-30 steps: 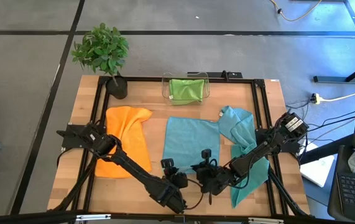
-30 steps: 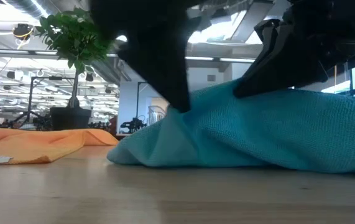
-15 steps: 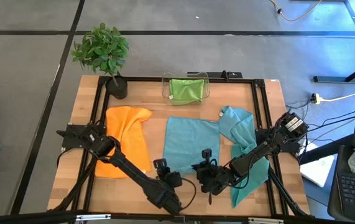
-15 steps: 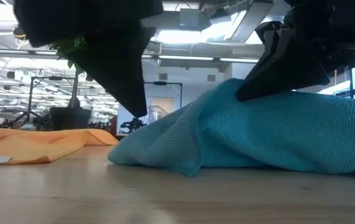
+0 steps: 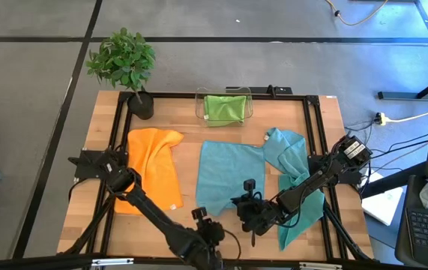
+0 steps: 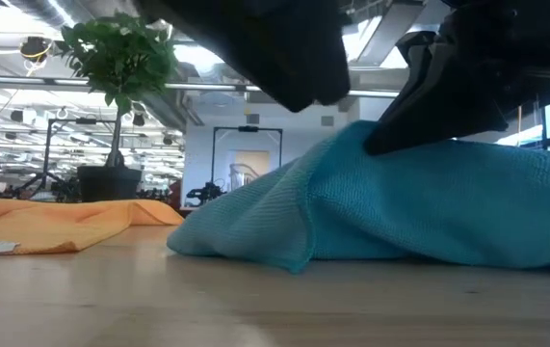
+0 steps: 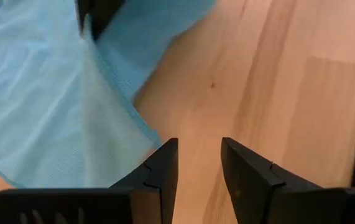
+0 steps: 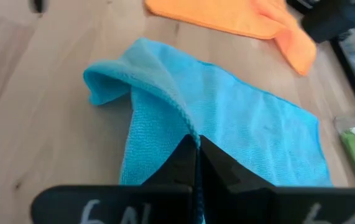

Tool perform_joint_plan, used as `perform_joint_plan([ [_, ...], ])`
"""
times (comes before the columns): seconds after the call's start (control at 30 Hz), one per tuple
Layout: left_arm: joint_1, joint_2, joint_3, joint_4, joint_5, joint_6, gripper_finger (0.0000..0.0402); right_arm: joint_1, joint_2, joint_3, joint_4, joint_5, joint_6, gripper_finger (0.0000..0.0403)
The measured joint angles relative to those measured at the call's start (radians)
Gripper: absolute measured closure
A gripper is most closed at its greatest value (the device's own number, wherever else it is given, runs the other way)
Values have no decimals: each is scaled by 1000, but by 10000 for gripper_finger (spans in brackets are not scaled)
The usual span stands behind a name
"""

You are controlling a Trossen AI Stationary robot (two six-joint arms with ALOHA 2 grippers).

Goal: Fold microfiber towels
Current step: Fold the top left blue microfiber towel

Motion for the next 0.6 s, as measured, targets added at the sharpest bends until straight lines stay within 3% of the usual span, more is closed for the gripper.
perform_joint_plan([
  [0.23, 10, 0, -23, 43, -45, -152, 283, 0, 0, 0, 2, 53, 23, 395],
  [0.6, 69, 0, -121, 115, -143, -126, 250, 0, 0, 0, -2, 59, 41, 395],
])
